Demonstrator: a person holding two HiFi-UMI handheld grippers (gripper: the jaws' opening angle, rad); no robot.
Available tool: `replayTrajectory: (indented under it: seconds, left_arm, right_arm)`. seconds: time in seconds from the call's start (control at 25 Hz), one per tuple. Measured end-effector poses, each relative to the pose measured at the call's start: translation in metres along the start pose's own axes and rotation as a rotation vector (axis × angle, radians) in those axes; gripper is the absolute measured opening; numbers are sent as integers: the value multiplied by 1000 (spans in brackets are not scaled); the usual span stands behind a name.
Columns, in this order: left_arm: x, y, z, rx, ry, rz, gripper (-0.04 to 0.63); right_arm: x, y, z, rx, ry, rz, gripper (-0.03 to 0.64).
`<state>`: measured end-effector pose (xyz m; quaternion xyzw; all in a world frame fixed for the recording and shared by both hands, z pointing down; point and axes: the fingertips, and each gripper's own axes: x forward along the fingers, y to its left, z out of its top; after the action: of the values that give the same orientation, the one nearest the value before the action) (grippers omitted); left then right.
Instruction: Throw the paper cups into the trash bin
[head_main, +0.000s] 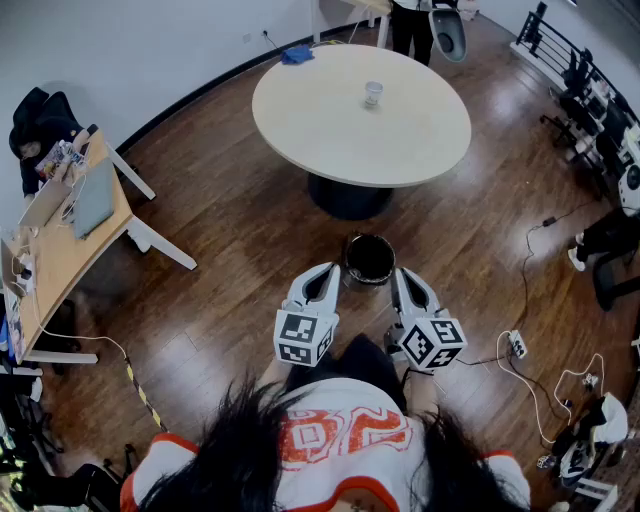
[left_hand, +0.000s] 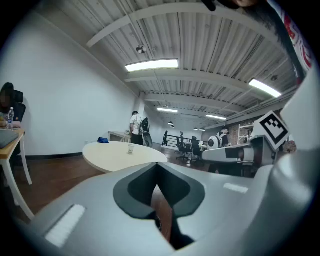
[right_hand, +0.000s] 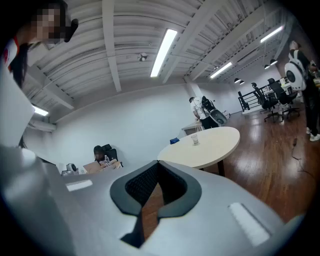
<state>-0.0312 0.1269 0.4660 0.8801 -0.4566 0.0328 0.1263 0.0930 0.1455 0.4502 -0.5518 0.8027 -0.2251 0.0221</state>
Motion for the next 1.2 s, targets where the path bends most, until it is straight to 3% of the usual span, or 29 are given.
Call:
replayTrajectory:
  seconds: [0.48, 1.2]
  left_arm:
    - [34, 17, 3, -7, -2, 13, 0]
    - [133, 39, 35, -15, -11, 77, 0]
  right_arm:
    - [41, -11, 7, -19, 32, 35, 2]
    - [122, -72, 62, -2, 26, 113, 2]
